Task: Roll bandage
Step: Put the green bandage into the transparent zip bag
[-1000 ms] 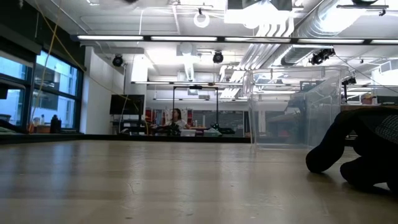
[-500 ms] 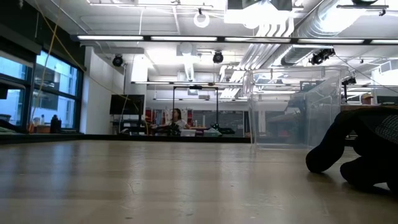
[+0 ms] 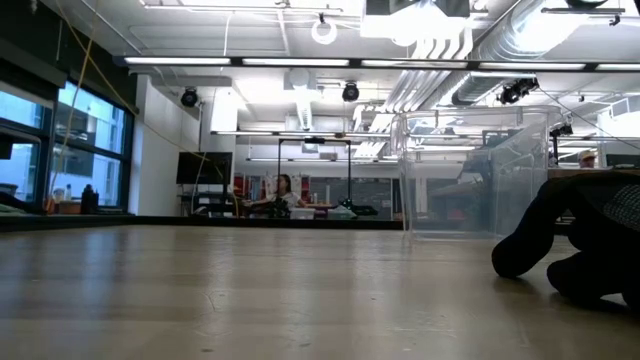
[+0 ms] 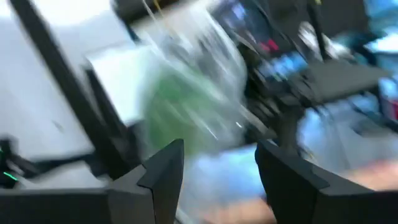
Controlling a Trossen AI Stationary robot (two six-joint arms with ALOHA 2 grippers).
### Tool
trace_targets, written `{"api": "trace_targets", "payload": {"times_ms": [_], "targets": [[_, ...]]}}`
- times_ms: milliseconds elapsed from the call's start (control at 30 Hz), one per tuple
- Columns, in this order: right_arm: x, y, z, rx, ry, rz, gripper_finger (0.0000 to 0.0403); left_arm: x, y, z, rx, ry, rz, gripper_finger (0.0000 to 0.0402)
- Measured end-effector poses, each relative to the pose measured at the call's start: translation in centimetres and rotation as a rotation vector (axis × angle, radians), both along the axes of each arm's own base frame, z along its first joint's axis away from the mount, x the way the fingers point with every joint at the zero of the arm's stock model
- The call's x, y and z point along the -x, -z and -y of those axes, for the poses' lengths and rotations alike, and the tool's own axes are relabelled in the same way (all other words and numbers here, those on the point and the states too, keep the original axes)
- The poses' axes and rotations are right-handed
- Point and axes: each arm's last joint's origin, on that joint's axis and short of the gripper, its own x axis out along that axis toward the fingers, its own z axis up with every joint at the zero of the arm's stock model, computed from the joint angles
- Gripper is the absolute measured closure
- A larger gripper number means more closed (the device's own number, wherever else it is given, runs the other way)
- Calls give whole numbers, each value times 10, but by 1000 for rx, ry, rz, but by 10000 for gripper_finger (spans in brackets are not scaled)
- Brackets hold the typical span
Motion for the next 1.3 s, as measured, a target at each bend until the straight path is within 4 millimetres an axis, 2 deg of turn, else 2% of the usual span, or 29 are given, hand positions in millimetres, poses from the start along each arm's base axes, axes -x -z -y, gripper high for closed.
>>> {"api": "trace_targets", "payload": {"times_ms": [133,567,800,967,1133,1300], "targets": [[-7,-2,-1,-47,-59,111,210,-6,1,3,16,0,-19,401],[-6,-5,-4,-37,-73,148,216,-23,4,13,14,-48,-49,401],[-6,-5,-7,-18,-64,161,286,-28,6,17,27,-24,-67,401],[-6,-6,-13,13,-59,174,385,-27,9,16,53,-30,-96,401],[0,-6,-17,-33,-71,77,401,-17,16,9,43,-61,-172,401],[20,-6,-15,11,59,-130,402,-9,24,2,42,-76,-242,401]]}}
